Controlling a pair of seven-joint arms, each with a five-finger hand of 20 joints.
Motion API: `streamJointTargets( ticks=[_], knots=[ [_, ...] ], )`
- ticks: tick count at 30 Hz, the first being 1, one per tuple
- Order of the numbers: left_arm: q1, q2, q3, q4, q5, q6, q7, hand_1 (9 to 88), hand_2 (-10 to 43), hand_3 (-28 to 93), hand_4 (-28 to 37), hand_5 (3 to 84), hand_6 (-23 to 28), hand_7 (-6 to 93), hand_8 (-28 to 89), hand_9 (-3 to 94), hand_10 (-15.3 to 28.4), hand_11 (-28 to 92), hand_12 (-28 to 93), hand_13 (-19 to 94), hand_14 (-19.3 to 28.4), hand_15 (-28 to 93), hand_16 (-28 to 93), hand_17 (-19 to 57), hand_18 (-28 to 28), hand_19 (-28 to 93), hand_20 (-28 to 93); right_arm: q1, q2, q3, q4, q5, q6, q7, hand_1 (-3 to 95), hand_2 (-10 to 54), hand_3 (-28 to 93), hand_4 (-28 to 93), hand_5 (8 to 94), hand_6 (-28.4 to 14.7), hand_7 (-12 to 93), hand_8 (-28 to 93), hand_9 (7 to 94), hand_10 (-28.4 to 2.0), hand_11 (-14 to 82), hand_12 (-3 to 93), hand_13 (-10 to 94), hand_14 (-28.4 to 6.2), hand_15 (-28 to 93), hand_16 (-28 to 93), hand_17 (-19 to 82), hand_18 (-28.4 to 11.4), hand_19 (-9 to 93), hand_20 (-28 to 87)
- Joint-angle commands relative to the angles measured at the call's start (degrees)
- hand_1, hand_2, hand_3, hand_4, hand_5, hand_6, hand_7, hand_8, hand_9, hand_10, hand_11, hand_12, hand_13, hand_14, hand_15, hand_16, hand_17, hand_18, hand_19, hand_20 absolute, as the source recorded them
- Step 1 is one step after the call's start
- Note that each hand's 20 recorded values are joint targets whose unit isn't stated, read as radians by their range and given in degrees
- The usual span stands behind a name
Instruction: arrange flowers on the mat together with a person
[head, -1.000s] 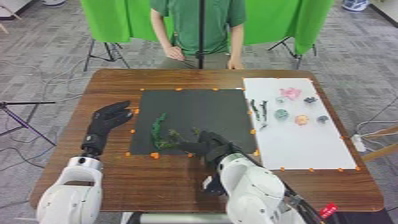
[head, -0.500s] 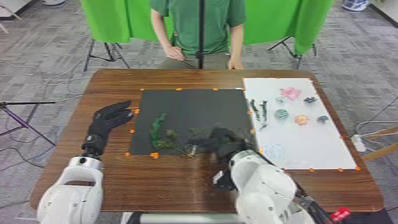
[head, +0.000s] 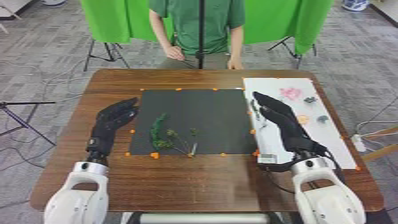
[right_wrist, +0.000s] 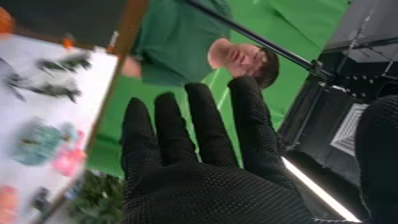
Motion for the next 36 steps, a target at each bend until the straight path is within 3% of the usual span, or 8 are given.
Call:
streamJointTargets(
  ticks=[1, 4, 7, 11, 20, 25, 32, 36],
  knots=[
    [4.6, 1.04, -1.69, -2.24, 2.18, -1.69, -0.25, 32.2, -7.8, 64, -11.7, 45.2, 5.4, 14.9, -7, 44.9, 13.3, 21, 14, 35, 18.5, 22, 0, 3.0, 13.7, 14, 18, -3.2, -4.6, 2.8, 1.1, 37.6, -3.3, -13.7, 3.0, 5.9, 74, -17, 35.5, -1.3, 7, -7, 35.9, -14.2, 2.7, 12.5, 23, -11.5, 1, 20, 14, -13.8, 1, 22],
    [4.5, 0.62, -1.67, -2.56, 3.0, -1.54, 1.11, 32.0, -7.7, 64, -11.8, 44.6, 5.2, 14.2, -7, 44.1, 13.0, 19, 13, 34, 18.1, 19, 0, 3.1, 13.4, 12, 17, -2.6, -6.1, 3.2, 2.1, 35.0, -2.4, -14.1, 2.7, 5.8, 75, -17, 35.6, -1.4, 6, -7, 36.0, -14.0, 2.9, 12.2, 23, -10.9, 2, 19, 14, -13.6, 1, 22],
    [4.0, 0.37, -1.13, -2.42, 3.4, 0.1, 2.55, 31.8, -7.7, 64, -11.9, 44.0, 5.1, 13.5, -7, 43.1, 12.8, 18, 13, 33, 17.4, 16, 0, 3.0, 12.8, 10, 16, -1.4, -7.1, 3.1, 3.2, 32.3, -1.4, -14.4, 2.6, 5.7, 75, -17, 36.6, -1.6, 7, -7, 36.4, -14.1, 3.1, 12.0, 24, -10.8, 2, 19, 14, -13.2, 1, 22],
    [2.5, -0.14, -0.17, -1.42, 2.37, 1.52, 3.99, 31.8, -7.6, 65, -12.2, 43.8, 4.9, 13.5, -7, 42.7, 12.6, 17, 13, 32, 17.3, 14, 1, 3.1, 12.5, 9, 16, 0.1, -7.8, 2.9, 4.2, 34.3, -1.9, -14.9, 2.6, 5.6, 76, -17, 39.1, -1.4, 8, -7, 38.3, -14.3, 3.8, 12.2, 25, -11.1, 3, 18, 14, -13.2, 1, 22],
    [-0.6, -1.81, 1.08, -0.36, 3.48, 0.62, 2.99, 31.8, -7.5, 65, -12.4, 44.6, 4.8, 14.8, -7, 43.6, 12.8, 19, 14, 34, 17.7, 16, 2, 2.9, 12.8, 10, 17, 0.7, -7.2, 4.9, 5.4, 36.3, -2.9, -14.6, 2.9, 6.1, 76, -17, 44.7, -1.1, 11, -8, 42.8, -14.7, 5.0, 13.2, 30, -12.2, 7, 18, 16, -13.8, 1, 23],
    [-3.2, -3.37, 2.9, 0.45, 3.71, 2.94, 2.89, 31.8, -7.3, 65, -12.5, 44.7, 4.9, 14.8, -7, 43.8, 12.9, 19, 14, 34, 17.9, 17, 2, 2.8, 12.9, 10, 17, 0.3, -4.4, 4.1, 5.7, 37.5, -1.9, -14.6, 3.0, 6.1, 76, -17, 45.0, -1.2, 11, -8, 43.3, -14.7, 5.1, 13.4, 30, -12.7, 8, 17, 17, -14.0, 1, 23],
    [-3.7, -2.57, 3.96, 0.46, 3.1, 2.37, 3.05, 31.7, -7.3, 65, -12.7, 44.9, 5.0, 15.0, -7, 44.1, 13.0, 20, 14, 34, 18.0, 17, 2, 2.9, 12.9, 11, 17, 1.0, -5.1, 4.3, 4.9, 35.8, -2.0, -14.5, 3.2, 6.3, 75, -17, 45.1, -1.2, 11, -7, 43.6, -14.8, 5.3, 13.9, 31, -13.2, 9, 17, 17, -14.5, 1, 24],
    [-1.5, -1.33, 2.4, -0.65, 1.52, 2.0, 3.2, 31.7, -7.1, 65, -12.7, 45.0, 5.1, 15.3, -7, 44.2, 13.0, 20, 14, 34, 18.0, 18, 2, 2.9, 12.9, 11, 17, 1.3, -4.7, 3.5, 4.1, 34.6, -1.2, -14.1, 3.3, 6.4, 75, -17, 45.3, -1.2, 11, -7, 43.8, -14.9, 5.3, 14.1, 31, -13.3, 9, 17, 17, -14.6, 1, 24]
  ],
)
